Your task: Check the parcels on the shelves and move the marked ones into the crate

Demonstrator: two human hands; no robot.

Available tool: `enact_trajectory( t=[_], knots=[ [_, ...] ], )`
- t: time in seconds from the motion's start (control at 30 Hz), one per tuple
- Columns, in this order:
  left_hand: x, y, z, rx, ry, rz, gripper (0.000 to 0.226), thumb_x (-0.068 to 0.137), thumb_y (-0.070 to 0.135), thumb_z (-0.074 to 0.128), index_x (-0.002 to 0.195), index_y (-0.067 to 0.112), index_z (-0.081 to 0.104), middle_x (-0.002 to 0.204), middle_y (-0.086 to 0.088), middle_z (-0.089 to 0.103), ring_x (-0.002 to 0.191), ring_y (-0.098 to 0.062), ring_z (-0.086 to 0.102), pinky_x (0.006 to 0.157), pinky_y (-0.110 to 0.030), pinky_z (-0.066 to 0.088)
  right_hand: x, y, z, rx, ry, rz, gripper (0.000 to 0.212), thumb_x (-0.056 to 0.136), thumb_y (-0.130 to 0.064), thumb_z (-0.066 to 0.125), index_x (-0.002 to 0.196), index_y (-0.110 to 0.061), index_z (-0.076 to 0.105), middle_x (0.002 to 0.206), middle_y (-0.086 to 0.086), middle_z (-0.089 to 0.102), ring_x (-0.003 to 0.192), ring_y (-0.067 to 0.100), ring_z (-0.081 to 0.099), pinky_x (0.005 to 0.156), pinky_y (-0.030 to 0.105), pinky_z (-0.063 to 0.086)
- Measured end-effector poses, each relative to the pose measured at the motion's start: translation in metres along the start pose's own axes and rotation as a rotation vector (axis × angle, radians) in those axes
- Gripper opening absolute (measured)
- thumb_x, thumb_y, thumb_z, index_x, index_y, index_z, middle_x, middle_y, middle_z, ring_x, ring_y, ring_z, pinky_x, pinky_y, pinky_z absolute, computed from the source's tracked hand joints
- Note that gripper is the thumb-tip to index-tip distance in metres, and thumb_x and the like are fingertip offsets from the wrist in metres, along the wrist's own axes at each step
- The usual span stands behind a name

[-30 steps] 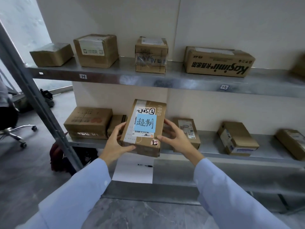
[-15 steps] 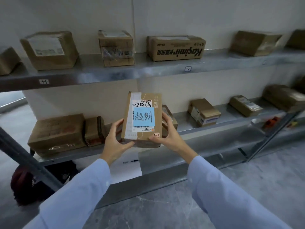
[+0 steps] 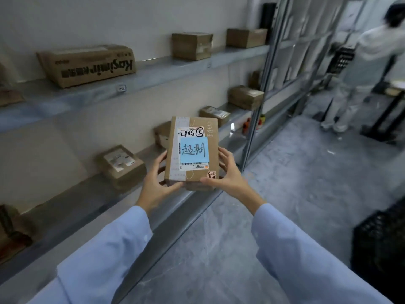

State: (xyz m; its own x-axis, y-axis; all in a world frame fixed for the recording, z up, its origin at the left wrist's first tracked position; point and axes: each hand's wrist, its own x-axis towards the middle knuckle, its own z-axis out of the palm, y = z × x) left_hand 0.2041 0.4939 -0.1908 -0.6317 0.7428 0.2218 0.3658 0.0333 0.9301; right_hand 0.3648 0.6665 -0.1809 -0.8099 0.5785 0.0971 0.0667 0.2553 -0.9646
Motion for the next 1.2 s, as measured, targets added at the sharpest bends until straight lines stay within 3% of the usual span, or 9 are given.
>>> enact_trajectory(
  t=[0.2,0.3,0.37,0.53,0.7,0.8,0.9,1.0,1.2],
  knots=[
    [0.036,0.028,0.132,-0.085,-0.208,0.057,0.097,0.063,0.035,0.086,0.144,0.040,0.034,0.143,0.013,0.047,0.131,-0.011,0.046,0.093,-0.035,0.053,-0.048,0.029,-0.121,0.016,0.216,0.073,0.094,0.075,-0.032,0.084,0.147,-0.031,0.024,0.147,-0.019,0.038,0.137,0.007,0.038,0.114,0.040,0.038],
    [0.045,0.047,0.211,-0.139,-0.273,0.075,0.092,0.069,0.023,0.086,0.143,0.040,0.034,0.130,0.029,0.049,0.117,0.014,0.048,0.082,-0.017,0.052,-0.077,0.046,-0.187,-0.002,0.318,0.091,0.092,0.079,-0.033,0.080,0.150,-0.034,0.022,0.145,-0.026,0.034,0.133,0.007,0.042,0.110,0.031,0.041],
    [0.047,0.061,0.266,-0.171,-0.317,0.093,0.088,0.073,0.013,0.084,0.142,0.037,0.035,0.126,0.027,0.050,0.108,0.022,0.049,0.072,-0.008,0.050,-0.098,0.057,-0.232,-0.019,0.376,0.097,0.091,0.080,-0.035,0.080,0.151,-0.036,0.022,0.147,-0.026,0.034,0.132,0.007,0.043,0.109,0.030,0.042],
    [0.041,0.088,0.394,-0.221,-0.428,0.073,0.095,0.065,0.026,0.089,0.145,0.037,0.038,0.135,0.010,0.054,0.123,-0.003,0.052,0.088,-0.031,0.056,-0.157,0.083,-0.340,-0.064,0.530,0.141,0.089,0.082,-0.035,0.079,0.152,-0.039,0.024,0.147,-0.027,0.037,0.129,0.005,0.046,0.107,0.030,0.042],
    [0.027,0.122,0.504,-0.264,-0.521,0.087,0.088,0.073,0.012,0.084,0.140,0.043,0.036,0.130,0.030,0.047,0.111,0.020,0.045,0.081,-0.020,0.054,-0.213,0.103,-0.426,-0.104,0.623,0.221,0.088,0.082,-0.046,0.076,0.150,-0.051,0.019,0.123,-0.050,0.035,0.128,0.006,0.044,0.104,0.046,0.047],
    [0.024,0.137,0.560,-0.256,-0.591,0.111,0.086,0.074,0.011,0.083,0.139,0.042,0.037,0.135,0.027,0.045,0.108,0.024,0.046,0.072,-0.012,0.052,-0.237,0.119,-0.465,-0.027,0.737,0.240,0.089,0.082,-0.045,0.076,0.150,-0.050,0.019,0.142,-0.033,0.039,0.133,0.012,0.045,0.104,0.053,0.046],
    [0.022,0.150,0.610,-0.256,-0.660,0.120,0.085,0.073,0.010,0.084,0.137,0.043,0.039,0.136,0.028,0.045,0.109,0.021,0.048,0.074,-0.015,0.054,-0.253,0.137,-0.501,0.072,0.859,0.244,0.089,0.079,-0.045,0.078,0.149,-0.049,0.023,0.150,-0.011,0.042,0.135,0.014,0.046,0.106,0.053,0.046],
    [0.026,0.155,0.660,-0.252,-0.728,0.125,0.085,0.074,0.010,0.084,0.139,0.040,0.040,0.138,0.028,0.044,0.113,0.018,0.048,0.080,-0.025,0.057,-0.264,0.158,-0.537,0.094,0.950,0.260,0.077,0.080,-0.043,0.077,0.139,-0.056,0.029,0.150,-0.011,0.042,0.135,0.017,0.045,0.103,0.055,0.047],
    [0.048,0.158,0.762,-0.224,-0.844,0.116,0.088,0.073,0.017,0.085,0.143,0.041,0.037,0.144,0.022,0.042,0.126,0.000,0.046,0.090,-0.037,0.056,-0.275,0.204,-0.621,0.127,1.049,0.323,0.078,0.077,-0.045,0.080,0.133,-0.064,0.029,0.140,-0.013,0.050,0.125,0.009,0.051,0.098,0.054,0.051]
  ],
)
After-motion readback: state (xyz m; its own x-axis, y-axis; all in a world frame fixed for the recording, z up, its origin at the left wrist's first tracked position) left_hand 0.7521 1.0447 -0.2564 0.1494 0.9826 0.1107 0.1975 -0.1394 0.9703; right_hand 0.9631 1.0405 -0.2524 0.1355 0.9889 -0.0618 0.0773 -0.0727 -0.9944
